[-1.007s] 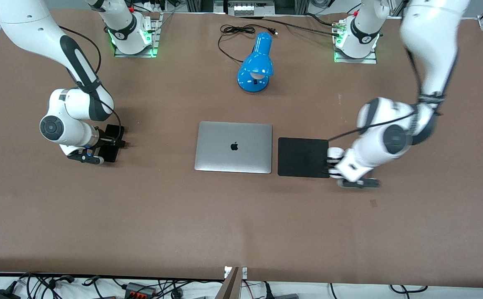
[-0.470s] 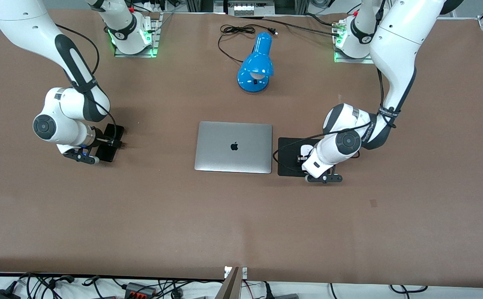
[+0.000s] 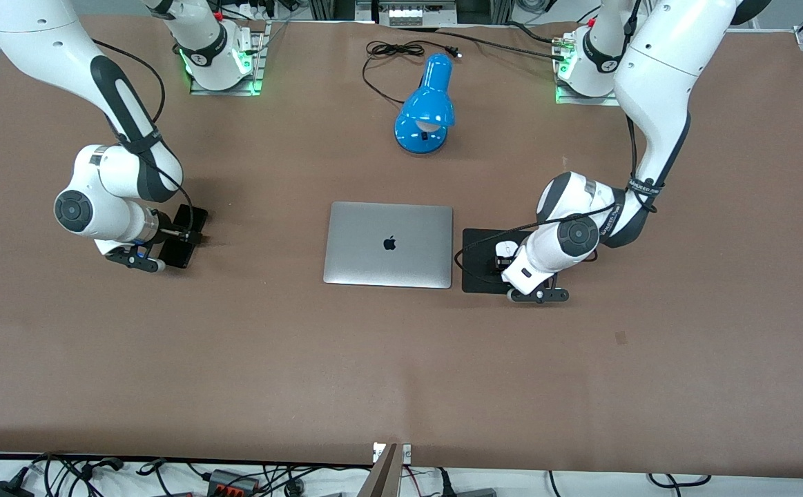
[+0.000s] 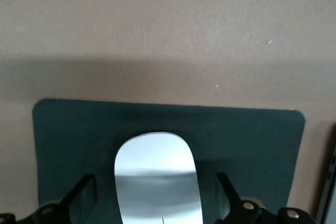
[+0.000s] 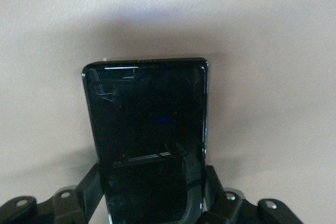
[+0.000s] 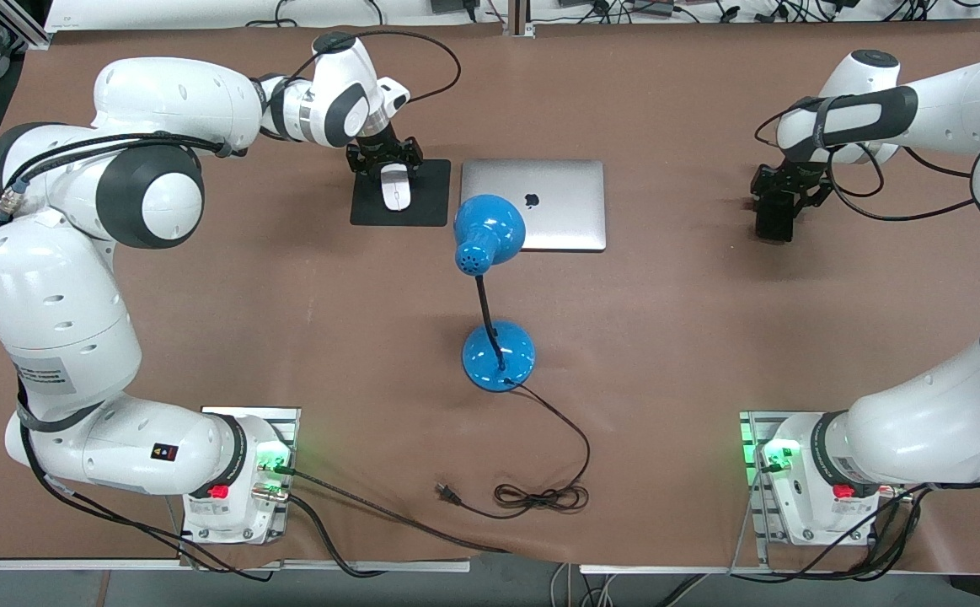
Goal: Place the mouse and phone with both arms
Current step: 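Release the mouse on the pad while the right gripper slides the phone toward the laptop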
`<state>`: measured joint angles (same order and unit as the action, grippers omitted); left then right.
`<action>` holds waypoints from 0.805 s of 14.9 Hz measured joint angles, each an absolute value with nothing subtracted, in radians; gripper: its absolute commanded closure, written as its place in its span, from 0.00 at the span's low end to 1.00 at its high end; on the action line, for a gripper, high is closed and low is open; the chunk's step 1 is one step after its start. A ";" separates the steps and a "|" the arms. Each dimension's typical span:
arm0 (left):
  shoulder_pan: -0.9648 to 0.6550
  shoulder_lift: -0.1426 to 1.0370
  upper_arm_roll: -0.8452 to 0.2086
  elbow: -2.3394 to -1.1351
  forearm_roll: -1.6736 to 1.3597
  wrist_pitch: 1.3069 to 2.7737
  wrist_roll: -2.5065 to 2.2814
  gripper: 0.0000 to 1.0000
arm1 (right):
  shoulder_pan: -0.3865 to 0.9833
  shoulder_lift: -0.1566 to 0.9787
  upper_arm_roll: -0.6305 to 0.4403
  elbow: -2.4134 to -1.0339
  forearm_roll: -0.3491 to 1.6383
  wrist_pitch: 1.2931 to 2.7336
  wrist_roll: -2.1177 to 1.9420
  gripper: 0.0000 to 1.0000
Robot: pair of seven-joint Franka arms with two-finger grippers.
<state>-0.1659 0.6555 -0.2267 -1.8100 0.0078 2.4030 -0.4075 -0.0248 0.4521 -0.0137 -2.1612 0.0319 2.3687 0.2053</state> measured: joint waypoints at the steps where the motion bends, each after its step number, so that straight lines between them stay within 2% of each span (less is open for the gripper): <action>1: -0.166 0.645 -0.227 -1.804 0.008 2.404 -0.408 0.00 | -0.024 0.450 -0.004 -2.159 0.032 2.351 0.205 0.75; 4: -0.155 0.577 -0.216 -1.762 0.008 2.345 -0.410 0.00 | -0.023 0.424 0.061 -2.130 0.032 2.281 0.205 0.74; 9: -0.079 0.518 -0.199 -1.573 0.083 1.997 -0.353 0.00 | -0.004 0.399 0.233 -2.069 0.032 2.256 0.216 0.74; 12: -0.053 0.514 -0.198 -1.482 0.237 1.833 -0.215 0.00 | 0.067 0.421 0.250 -2.038 0.033 2.258 0.337 0.74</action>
